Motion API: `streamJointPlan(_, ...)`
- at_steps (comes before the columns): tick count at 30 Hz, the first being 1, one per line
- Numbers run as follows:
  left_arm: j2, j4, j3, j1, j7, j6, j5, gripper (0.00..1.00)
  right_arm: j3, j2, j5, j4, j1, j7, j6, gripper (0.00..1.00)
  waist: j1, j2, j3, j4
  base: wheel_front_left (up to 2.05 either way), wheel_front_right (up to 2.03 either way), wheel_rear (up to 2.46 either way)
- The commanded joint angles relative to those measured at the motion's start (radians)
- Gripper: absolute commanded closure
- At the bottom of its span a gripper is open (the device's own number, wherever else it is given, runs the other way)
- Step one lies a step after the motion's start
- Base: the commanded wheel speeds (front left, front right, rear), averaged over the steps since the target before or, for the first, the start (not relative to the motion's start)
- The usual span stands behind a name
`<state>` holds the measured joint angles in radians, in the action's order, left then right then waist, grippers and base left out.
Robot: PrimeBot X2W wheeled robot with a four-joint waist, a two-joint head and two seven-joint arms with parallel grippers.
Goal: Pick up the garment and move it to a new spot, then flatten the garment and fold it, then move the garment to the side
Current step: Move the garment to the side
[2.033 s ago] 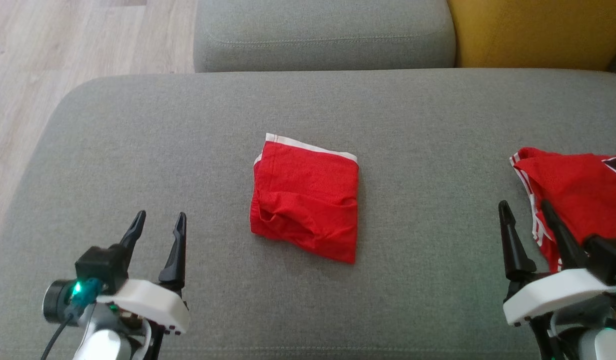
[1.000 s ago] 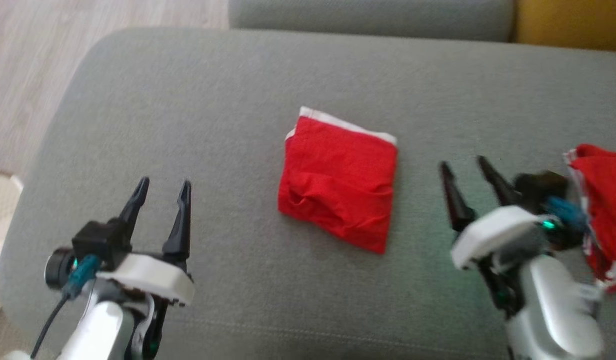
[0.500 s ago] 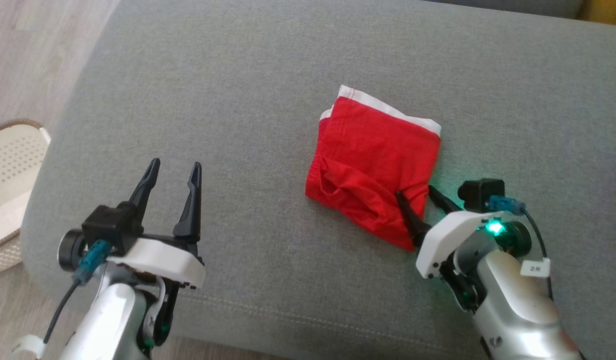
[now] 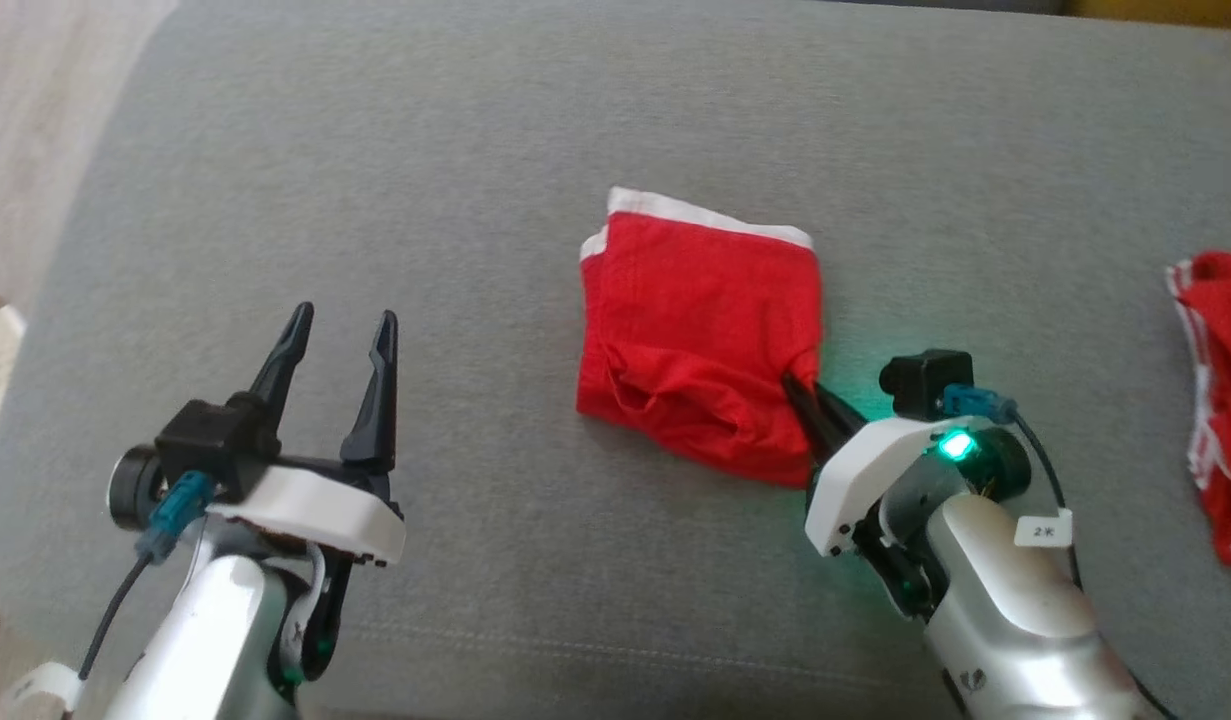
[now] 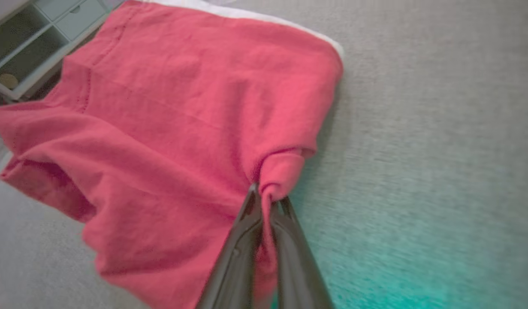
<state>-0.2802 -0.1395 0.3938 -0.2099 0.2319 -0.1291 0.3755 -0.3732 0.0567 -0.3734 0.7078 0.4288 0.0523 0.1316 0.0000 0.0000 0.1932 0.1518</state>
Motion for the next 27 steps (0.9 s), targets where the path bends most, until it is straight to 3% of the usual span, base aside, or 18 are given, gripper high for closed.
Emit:
streamJointPlan(1, -0.028, 0.037, -0.042, -0.038, 0.009, -0.006, 0.004, 0.0, -0.005, -0.006, 0.023, -0.037, 0.031, -0.005, -0.001, 1.0, 0.0, 0.0, -0.002, -0.03, 0.0, 0.0, 0.0)
streamJointPlan(5, -0.036, 0.056, -0.045, -0.031, 0.006, -0.011, 0.005, 0.0, 0.046, 0.005, 0.11, -0.083, 0.018, 0.023, -0.001, 1.0, 0.0, 0.0, -0.001, -0.09, 0.0, 0.0, 0.0)
streamJointPlan(11, -0.05, 0.082, -0.04, -0.032, -0.004, -0.011, 0.002, 0.0, 0.111, 0.089, 0.183, -0.232, -0.034, 0.121, -0.001, 1.0, 0.0, 0.0, 0.02, -0.181, 0.0, 0.0, 0.0)
streamJointPlan(21, -0.066, 0.12, -0.029, -0.061, -0.013, -0.009, -0.009, 0.0, 0.215, 0.236, 0.217, -0.562, -0.14, 0.327, -0.001, 1.0, 0.0, 0.0, 0.086, -0.303, 0.0, 0.0, 0.0)
streamJointPlan(27, -0.082, 0.14, -0.022, -0.09, -0.029, -0.005, -0.019, 0.0, 0.298, 0.344, 0.221, -0.691, -0.073, 0.401, -0.001, 1.0, 0.0, 0.0, 0.136, -0.36, 0.0, 0.0, 0.0)
